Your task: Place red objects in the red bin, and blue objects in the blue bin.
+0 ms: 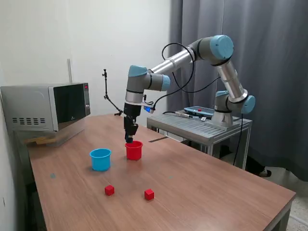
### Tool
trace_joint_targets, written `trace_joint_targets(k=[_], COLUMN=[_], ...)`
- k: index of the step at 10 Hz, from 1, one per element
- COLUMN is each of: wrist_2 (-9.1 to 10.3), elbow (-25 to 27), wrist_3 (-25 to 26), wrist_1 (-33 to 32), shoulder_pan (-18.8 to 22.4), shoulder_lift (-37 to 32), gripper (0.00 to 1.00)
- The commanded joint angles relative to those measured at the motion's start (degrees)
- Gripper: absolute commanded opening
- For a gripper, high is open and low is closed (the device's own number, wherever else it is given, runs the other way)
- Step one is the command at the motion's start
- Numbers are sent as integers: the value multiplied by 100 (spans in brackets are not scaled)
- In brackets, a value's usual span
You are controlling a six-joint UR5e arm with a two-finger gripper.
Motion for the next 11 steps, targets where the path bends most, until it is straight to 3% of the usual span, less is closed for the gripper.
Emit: trace_joint_targets(k=[1, 4, 11], wrist_2=[15, 33, 112], elbow=[-418, -1051, -1623], wrist_3=[-233, -435, -542], wrist_1=[28, 54, 151], shoulder_pan=[-121, -173, -191], shoulder_lift=[281, 475, 1046], gripper=[0, 0, 0])
